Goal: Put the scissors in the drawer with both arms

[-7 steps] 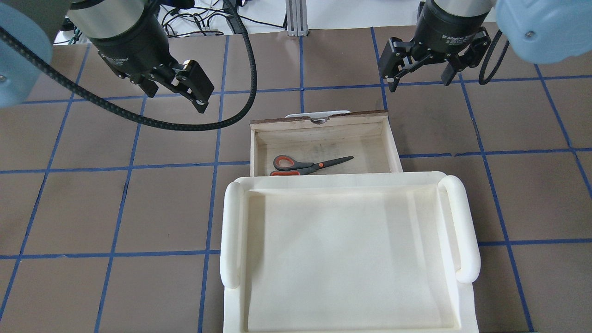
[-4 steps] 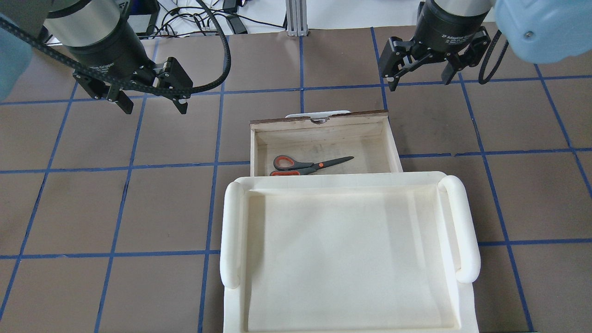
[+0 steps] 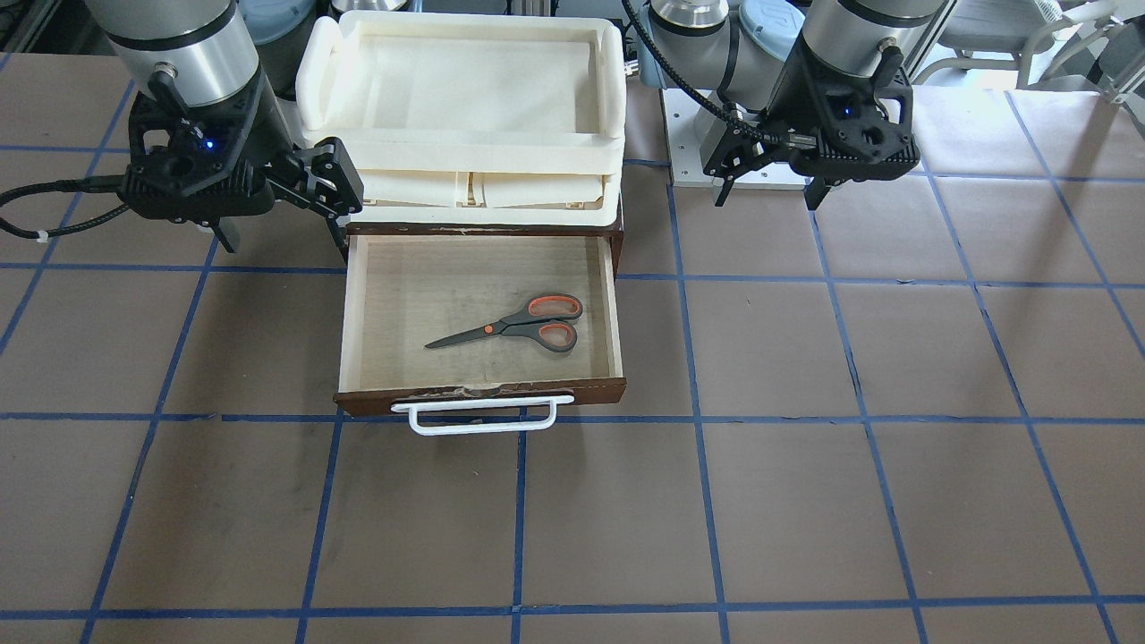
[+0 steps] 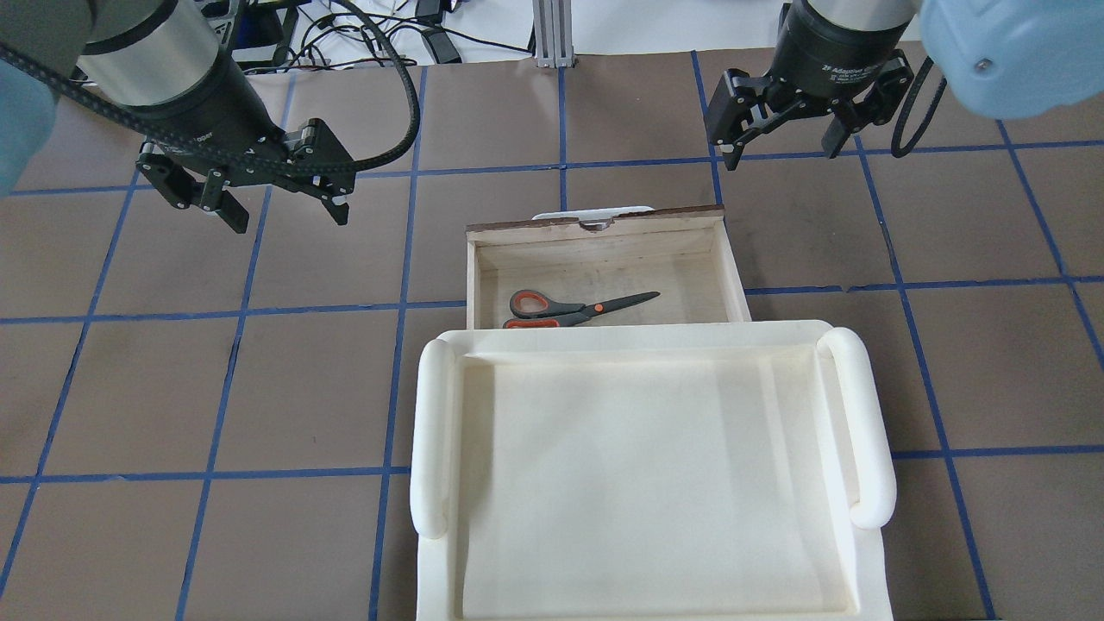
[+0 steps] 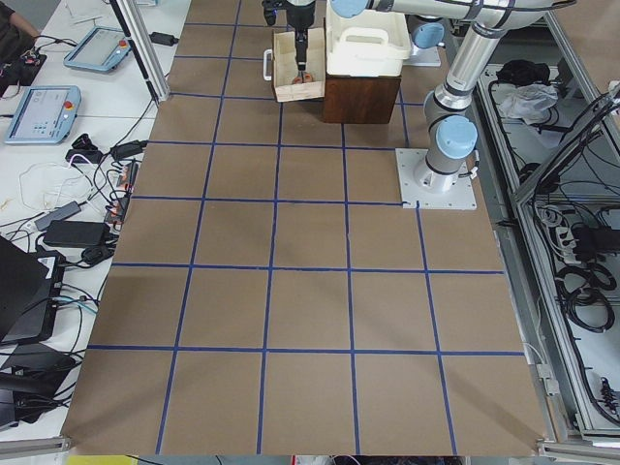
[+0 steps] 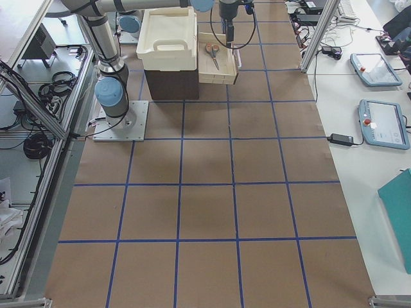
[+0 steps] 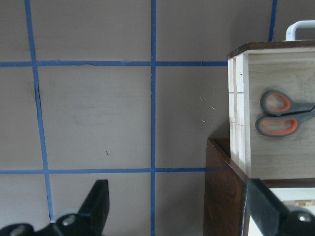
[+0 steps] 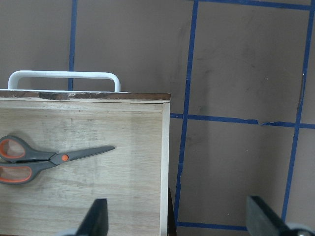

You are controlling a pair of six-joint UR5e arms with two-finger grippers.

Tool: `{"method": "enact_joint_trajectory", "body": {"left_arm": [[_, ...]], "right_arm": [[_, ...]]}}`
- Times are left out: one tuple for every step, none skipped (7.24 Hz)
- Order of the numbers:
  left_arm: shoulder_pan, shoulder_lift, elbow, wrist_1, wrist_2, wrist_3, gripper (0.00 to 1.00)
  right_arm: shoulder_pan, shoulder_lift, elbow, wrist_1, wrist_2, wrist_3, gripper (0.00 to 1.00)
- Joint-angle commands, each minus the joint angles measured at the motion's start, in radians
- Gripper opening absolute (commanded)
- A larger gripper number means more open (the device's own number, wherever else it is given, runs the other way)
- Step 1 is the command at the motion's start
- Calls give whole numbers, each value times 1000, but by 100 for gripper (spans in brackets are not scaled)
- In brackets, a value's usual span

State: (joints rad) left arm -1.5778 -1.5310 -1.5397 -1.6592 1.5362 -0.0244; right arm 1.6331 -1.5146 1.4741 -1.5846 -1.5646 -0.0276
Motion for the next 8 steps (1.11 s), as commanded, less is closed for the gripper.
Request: {"method": "enact_joint_trajectory", "body": {"left_arm": [[-1, 9, 0, 1, 5, 1, 100], [-1, 6, 0, 1, -2, -3, 100], [-1, 11, 0, -1, 11, 1, 100], [-1, 11, 1, 6, 9, 1, 100], [1, 11, 1, 7, 10, 1, 100], [1, 9, 0, 7, 9, -3, 100], [1, 11, 1, 7, 12, 0, 100], [1, 11, 0, 7, 12, 0, 100]], "right_arm": [[-1, 1, 0, 0, 0, 0, 100], [1, 1, 0, 0, 0, 0, 100], [-1, 1, 0, 0, 0, 0, 100], [-1, 2, 0, 0, 0, 0, 100], [1, 4, 0, 0, 0, 0, 100], [1, 4, 0, 0, 0, 0, 100], [1, 4, 0, 0, 0, 0, 100], [1, 5, 0, 0, 0, 0, 100]]}}
